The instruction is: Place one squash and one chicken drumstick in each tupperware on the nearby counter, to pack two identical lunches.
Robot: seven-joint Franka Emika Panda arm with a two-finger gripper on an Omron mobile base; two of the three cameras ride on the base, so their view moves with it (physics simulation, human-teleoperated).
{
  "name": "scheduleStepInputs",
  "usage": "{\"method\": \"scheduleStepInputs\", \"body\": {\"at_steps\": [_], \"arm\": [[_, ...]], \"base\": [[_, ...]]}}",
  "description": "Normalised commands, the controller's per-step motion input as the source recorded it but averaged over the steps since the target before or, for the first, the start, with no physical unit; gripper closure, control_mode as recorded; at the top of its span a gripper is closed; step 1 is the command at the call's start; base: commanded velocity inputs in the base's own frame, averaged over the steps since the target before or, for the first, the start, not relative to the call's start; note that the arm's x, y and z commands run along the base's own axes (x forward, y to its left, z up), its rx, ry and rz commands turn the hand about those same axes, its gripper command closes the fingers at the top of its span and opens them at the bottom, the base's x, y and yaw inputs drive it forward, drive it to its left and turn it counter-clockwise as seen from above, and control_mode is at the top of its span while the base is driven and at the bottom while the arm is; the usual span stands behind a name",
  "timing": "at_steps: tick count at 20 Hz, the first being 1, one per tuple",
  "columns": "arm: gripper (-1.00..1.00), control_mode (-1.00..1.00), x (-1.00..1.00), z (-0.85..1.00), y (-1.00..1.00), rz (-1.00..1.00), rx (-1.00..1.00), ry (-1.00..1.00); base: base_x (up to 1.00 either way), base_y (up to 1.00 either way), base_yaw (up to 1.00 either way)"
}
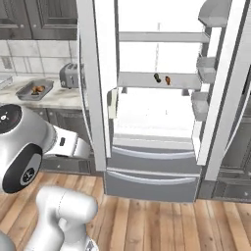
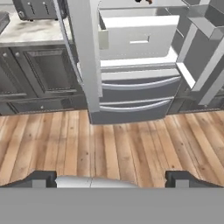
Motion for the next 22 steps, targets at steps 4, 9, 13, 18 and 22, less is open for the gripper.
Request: {"method": "scheduleStepInputs", "body": {"at_steps": [4,9,13,18,22], "arm": [[-1.0,1.0,0.0,0.0,0.0,0.0,0.0,0.0],[-1.0,1.0,0.0,0.0,0.0,0.0,0.0,0.0],[-1.0,1.0,0.0,0.0,0.0,0.0,0.0,0.0],[-1.0,1.0,0.0,0.0,0.0,0.0,0.0,0.0],[-1.0,1.0,0.0,0.0,0.0,0.0,0.0,0.0]], "base": [[0.07,-0.77,0.0],[0.2,-0.56,0.0],[0.3,-0.37,0.0],[0.58,-0.1,0.04],[0.88,-0.11,0.04]]}}
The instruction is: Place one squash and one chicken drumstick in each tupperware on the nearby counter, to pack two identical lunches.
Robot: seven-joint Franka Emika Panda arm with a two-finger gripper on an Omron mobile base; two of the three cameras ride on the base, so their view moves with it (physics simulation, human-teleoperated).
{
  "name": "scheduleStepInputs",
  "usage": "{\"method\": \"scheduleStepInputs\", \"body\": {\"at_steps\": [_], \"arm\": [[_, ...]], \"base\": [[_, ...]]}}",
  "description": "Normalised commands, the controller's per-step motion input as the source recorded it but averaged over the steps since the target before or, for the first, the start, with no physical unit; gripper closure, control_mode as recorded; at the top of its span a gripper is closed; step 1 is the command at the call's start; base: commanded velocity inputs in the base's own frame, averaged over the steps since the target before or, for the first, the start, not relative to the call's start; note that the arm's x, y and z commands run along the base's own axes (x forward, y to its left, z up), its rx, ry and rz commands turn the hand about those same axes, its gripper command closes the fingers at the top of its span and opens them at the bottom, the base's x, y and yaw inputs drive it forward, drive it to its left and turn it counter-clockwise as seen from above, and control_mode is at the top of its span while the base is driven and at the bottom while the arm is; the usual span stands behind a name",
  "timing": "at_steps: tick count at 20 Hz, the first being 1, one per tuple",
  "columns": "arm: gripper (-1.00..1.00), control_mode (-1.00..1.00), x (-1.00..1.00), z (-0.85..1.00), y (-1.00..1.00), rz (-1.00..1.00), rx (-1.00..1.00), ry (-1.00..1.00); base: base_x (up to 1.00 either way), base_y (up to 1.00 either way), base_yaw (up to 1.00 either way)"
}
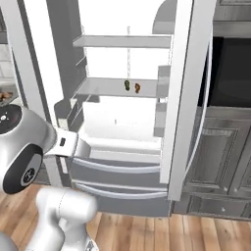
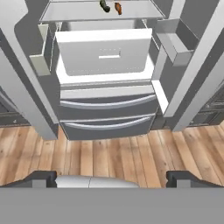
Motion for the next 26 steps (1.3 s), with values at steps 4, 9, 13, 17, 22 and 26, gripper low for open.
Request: {"method": "scheduleStepInputs", "body": {"at_steps": [4,9,13,17,22,26], "arm": [[-1.0,1.0,0.0,0.0,0.0,0.0,0.0,0.0],[-1.0,1.0,0.0,0.0,0.0,0.0,0.0,0.0],[-1.0,1.0,0.0,0.0,0.0,0.0,0.0,0.0],[-1.0,1.0,0.0,0.0,0.0,0.0,0.0,0.0],[-1.0,1.0,0.0,0.0,0.0,0.0,0.0,0.0],[-1.0,1.0,0.0,0.0,0.0,0.0,0.0,0.0]], "base": [[0.67,-0.37,0.01],[0.65,-0.34,0.01],[0.77,-0.2,0.01],[0.83,-0.08,0.0],[0.88,-0.18,0.0],[0.84,-0.11,0.01]]}}
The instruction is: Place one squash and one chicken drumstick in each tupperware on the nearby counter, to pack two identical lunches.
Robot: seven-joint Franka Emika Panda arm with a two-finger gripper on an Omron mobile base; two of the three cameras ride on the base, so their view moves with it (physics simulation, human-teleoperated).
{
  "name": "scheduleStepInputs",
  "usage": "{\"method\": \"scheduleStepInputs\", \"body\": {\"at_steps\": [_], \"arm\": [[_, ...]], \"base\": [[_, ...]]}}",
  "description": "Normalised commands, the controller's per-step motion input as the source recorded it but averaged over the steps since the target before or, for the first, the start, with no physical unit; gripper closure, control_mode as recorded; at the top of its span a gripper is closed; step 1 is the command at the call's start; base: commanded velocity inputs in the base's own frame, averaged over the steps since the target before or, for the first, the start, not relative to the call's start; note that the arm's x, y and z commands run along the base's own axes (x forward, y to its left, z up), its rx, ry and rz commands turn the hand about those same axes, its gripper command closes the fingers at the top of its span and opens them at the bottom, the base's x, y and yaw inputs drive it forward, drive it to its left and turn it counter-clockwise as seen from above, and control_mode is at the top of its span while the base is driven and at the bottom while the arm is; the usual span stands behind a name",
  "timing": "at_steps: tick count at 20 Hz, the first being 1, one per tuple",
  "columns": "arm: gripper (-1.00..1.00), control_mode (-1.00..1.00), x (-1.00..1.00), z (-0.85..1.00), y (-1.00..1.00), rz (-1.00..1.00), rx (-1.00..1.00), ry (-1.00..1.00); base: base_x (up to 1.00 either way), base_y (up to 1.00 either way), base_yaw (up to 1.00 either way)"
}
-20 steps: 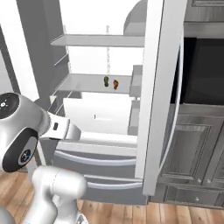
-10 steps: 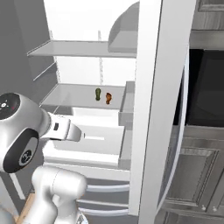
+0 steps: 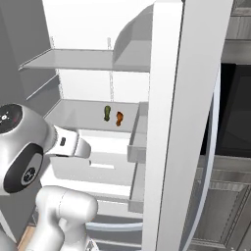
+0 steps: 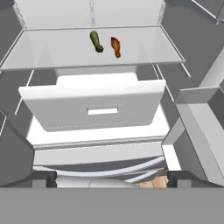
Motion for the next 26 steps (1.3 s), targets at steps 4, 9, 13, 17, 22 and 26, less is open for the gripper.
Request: {"method": "scheduleStepInputs", "body": {"at_steps": [4,9,13,17,22,26], "arm": [[-1.0,-1.0,0.9,-0.05,-0.06,0.03,0.06,0.0],[-1.0,-1.0,0.91,-0.04,0.0,0.03,0.05,-0.01],[-1.0,-1.0,0.46,-0.1,0.0,0.0,0.0,-0.05],[-1.0,-1.0,0.55,-0.18,0.0,-0.01,0.0,-0.04],[-1.0,-1.0,0.53,-0.21,-0.02,-0.03,-0.01,0.0],[-1.0,-1.0,0.45,-0.15,-0.09,-0.01,-0.02,0.0]], "base": [[0.0,0.0,0.0],[0.0,0.0,0.0],[0.0,0.0,0.0],[0.0,0.0,0.0],[0.0,0.0,0.0],[0.0,0.0,0.0]]}}
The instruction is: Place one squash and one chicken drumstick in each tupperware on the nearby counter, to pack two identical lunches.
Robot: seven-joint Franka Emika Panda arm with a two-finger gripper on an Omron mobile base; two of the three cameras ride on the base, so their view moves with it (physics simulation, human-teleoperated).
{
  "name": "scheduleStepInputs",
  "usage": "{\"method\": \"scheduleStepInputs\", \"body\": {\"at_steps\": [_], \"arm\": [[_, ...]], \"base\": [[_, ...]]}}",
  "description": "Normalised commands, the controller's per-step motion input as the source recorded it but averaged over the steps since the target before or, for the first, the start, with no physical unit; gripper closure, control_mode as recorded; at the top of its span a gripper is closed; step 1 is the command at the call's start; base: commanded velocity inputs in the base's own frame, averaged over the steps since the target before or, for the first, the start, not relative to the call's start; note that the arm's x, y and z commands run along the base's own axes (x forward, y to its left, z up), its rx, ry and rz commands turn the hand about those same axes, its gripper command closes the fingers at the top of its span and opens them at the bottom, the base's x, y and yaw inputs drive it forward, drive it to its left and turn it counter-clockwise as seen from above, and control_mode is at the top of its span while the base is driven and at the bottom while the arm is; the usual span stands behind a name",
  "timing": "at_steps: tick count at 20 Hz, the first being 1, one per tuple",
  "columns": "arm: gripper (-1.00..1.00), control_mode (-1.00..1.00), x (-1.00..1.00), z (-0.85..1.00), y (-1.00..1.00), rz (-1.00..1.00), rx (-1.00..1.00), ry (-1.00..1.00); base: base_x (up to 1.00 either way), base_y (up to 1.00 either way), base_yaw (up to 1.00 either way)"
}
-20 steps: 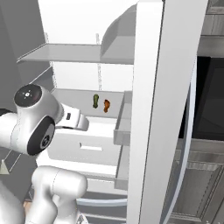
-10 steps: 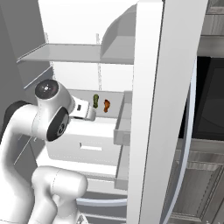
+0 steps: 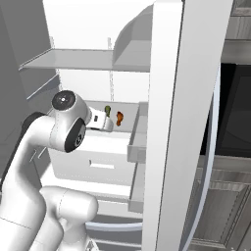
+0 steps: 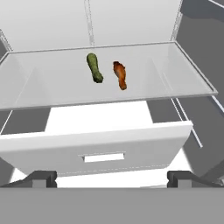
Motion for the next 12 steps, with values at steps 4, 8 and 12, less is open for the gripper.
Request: {"method": "scheduleStepInputs", "body": {"at_steps": [4,8,12], "arm": [[-1.0,-1.0,0.41,-0.08,-0.16,0.0,-0.03,0.0],[-1.0,-1.0,0.4,-0.15,-0.12,0.0,-0.01,0.0],[-1.0,-1.0,0.47,-0.25,-0.01,0.0,-0.02,0.0]], "base": [[0.0,0.0,0.0],[0.0,0.0,0.0],[0.0,0.0,0.0]]}}
